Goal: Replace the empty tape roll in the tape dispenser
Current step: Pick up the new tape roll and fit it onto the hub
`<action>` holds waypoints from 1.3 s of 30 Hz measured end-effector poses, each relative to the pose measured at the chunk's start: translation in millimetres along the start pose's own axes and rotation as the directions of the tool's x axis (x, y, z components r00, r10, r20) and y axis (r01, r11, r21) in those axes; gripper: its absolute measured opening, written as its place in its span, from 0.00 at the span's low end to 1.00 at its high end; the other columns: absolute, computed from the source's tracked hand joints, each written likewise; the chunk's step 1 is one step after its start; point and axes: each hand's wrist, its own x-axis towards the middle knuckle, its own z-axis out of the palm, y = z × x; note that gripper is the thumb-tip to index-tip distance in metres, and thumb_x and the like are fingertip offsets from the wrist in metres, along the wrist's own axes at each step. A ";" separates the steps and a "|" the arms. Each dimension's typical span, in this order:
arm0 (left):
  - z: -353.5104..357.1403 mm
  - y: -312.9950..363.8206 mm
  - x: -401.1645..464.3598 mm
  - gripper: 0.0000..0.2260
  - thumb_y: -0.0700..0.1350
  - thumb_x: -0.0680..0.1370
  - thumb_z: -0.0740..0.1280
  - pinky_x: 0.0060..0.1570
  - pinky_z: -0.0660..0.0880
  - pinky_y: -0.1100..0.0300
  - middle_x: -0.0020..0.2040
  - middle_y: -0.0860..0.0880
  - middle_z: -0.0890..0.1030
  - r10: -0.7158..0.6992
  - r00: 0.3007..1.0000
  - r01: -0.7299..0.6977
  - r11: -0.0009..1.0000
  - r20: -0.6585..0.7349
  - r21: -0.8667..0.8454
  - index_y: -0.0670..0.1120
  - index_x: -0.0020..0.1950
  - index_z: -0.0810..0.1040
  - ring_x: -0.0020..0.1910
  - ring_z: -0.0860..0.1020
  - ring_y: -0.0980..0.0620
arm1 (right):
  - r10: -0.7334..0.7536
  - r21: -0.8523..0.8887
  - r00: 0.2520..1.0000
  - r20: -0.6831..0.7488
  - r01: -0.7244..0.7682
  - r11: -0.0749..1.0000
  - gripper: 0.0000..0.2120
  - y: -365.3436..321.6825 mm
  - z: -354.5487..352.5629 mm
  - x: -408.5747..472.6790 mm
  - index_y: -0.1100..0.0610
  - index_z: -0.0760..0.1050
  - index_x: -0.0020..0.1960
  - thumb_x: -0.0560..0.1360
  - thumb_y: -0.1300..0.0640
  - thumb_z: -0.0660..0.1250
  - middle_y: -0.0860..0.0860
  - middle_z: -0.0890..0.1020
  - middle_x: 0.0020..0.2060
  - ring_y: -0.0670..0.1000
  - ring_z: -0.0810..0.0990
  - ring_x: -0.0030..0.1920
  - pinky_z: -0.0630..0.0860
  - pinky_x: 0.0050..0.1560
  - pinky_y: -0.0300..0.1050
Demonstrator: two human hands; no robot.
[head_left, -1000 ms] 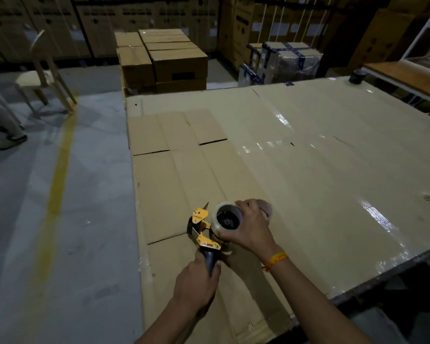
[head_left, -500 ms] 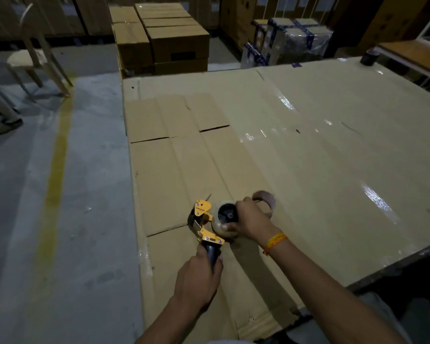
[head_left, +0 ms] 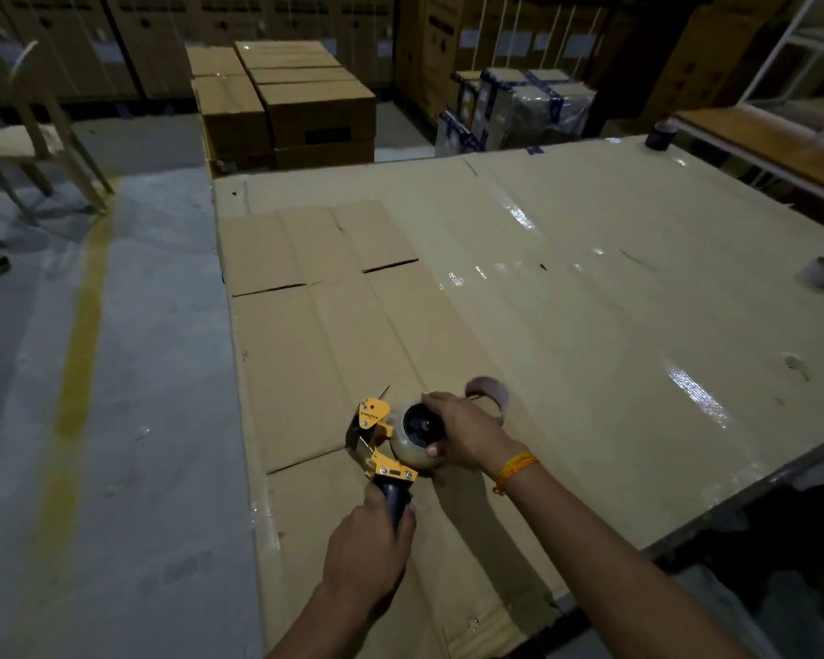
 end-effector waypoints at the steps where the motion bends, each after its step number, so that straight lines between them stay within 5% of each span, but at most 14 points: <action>1: 0.4 -2.6 1.5 0.20 0.64 0.81 0.58 0.44 0.79 0.50 0.50 0.47 0.84 -0.002 1.000 0.002 1.000 0.006 -0.020 0.50 0.62 0.67 0.47 0.84 0.45 | -0.023 -0.012 1.000 0.017 0.023 1.000 0.45 0.6 -3.4 0.7 0.57 0.62 0.83 0.72 0.57 0.80 0.56 0.67 0.81 0.60 0.69 0.79 0.70 0.76 0.54; 8: -6.0 -11.1 4.8 0.25 0.71 0.80 0.52 0.49 0.82 0.47 0.51 0.47 0.84 0.039 0.989 -0.029 0.997 0.140 -0.075 0.51 0.61 0.67 0.46 0.83 0.47 | -0.125 -0.116 0.991 0.056 0.131 0.985 0.40 -12.1 -18.7 -3.9 0.54 0.61 0.84 0.76 0.64 0.73 0.57 0.63 0.83 0.61 0.64 0.81 0.65 0.78 0.54; 11: -9.4 -15.2 0.8 0.28 0.74 0.78 0.49 0.47 0.81 0.49 0.49 0.50 0.84 0.083 0.978 -0.072 0.995 0.192 -0.064 0.52 0.62 0.66 0.44 0.83 0.50 | -0.138 -0.023 0.986 -0.097 0.136 0.990 0.35 -24.4 -5.4 -21.2 0.55 0.67 0.81 0.76 0.62 0.72 0.58 0.69 0.80 0.61 0.66 0.78 0.70 0.74 0.56; 15: -11.6 -16.6 -4.3 0.33 0.74 0.75 0.56 0.46 0.81 0.50 0.52 0.48 0.85 0.118 0.962 -0.109 0.993 0.247 -0.048 0.49 0.67 0.66 0.46 0.83 0.47 | -0.103 0.086 0.937 -0.335 0.140 0.986 0.18 -45.7 22.7 -44.2 0.54 0.82 0.65 0.78 0.50 0.71 0.54 0.80 0.60 0.58 0.72 0.63 0.71 0.57 0.48; 18: -17.5 -12.4 -14.7 0.30 0.67 0.75 0.63 0.44 0.80 0.50 0.53 0.46 0.83 0.083 0.955 -0.065 0.995 0.285 -0.071 0.47 0.68 0.67 0.48 0.83 0.45 | -0.105 -0.007 0.962 -0.251 0.107 0.994 0.21 -62.3 41.4 -44.3 0.52 0.80 0.68 0.77 0.46 0.73 0.55 0.75 0.60 0.58 0.68 0.62 0.69 0.60 0.52; 21: -18.6 -16.5 -23.7 0.25 0.64 0.78 0.63 0.45 0.77 0.52 0.54 0.45 0.82 0.078 0.949 -0.059 0.996 0.307 -0.070 0.46 0.64 0.70 0.49 0.82 0.45 | -0.077 -0.088 0.979 -0.187 0.062 0.994 0.24 -72.6 57.1 -38.3 0.50 0.76 0.72 0.77 0.55 0.74 0.55 0.72 0.64 0.60 0.67 0.63 0.66 0.57 0.53; 26: -29.6 -23.0 -31.3 0.18 0.61 0.81 0.62 0.47 0.75 0.51 0.56 0.41 0.81 0.106 0.934 -0.071 0.991 0.342 -0.112 0.47 0.58 0.71 0.50 0.80 0.44 | -0.068 -0.132 0.973 -0.221 0.039 0.990 0.26 -75.8 60.4 -42.3 0.50 0.75 0.72 0.75 0.62 0.72 0.55 0.71 0.66 0.60 0.66 0.62 0.59 0.51 0.50; 30: -33.7 -27.7 -35.1 0.13 0.58 0.81 0.63 0.48 0.78 0.49 0.53 0.43 0.81 0.137 0.935 -0.099 0.986 0.328 -0.131 0.48 0.54 0.70 0.48 0.81 0.45 | -0.113 -0.134 0.960 -0.255 0.080 0.988 0.27 -84.5 65.4 -51.5 0.46 0.75 0.71 0.75 0.65 0.71 0.53 0.71 0.68 0.59 0.68 0.62 0.64 0.50 0.52; 33: -32.5 -36.1 -35.3 0.14 0.58 0.81 0.63 0.44 0.78 0.52 0.49 0.48 0.81 0.154 0.940 -0.115 0.983 0.304 -0.141 0.48 0.55 0.70 0.44 0.80 0.49 | -0.011 -0.033 0.931 -0.364 -0.001 0.999 0.27 -92.4 70.0 -61.6 0.50 0.73 0.70 0.73 0.61 0.74 0.53 0.72 0.66 0.58 0.69 0.63 0.73 0.56 0.54; 36: -35.3 -41.5 -37.3 0.15 0.61 0.80 0.61 0.38 0.71 0.55 0.46 0.51 0.79 0.176 0.942 -0.150 0.982 0.287 -0.111 0.50 0.56 0.70 0.40 0.76 0.52 | 0.260 0.195 0.823 -0.505 -0.184 0.963 0.29 -96.3 81.6 -78.8 0.55 0.71 0.64 0.69 0.47 0.78 0.55 0.73 0.60 0.58 0.71 0.61 0.76 0.57 0.52; 39: -36.4 -45.9 -37.9 0.21 0.67 0.76 0.59 0.40 0.79 0.52 0.48 0.52 0.83 0.162 0.944 -0.123 0.981 0.286 -0.149 0.53 0.59 0.70 0.41 0.80 0.52 | 0.484 0.444 0.811 -0.329 -0.319 0.837 0.39 -93.3 96.1 -92.4 0.58 0.67 0.63 0.64 0.36 0.79 0.55 0.73 0.58 0.58 0.73 0.61 0.74 0.52 0.48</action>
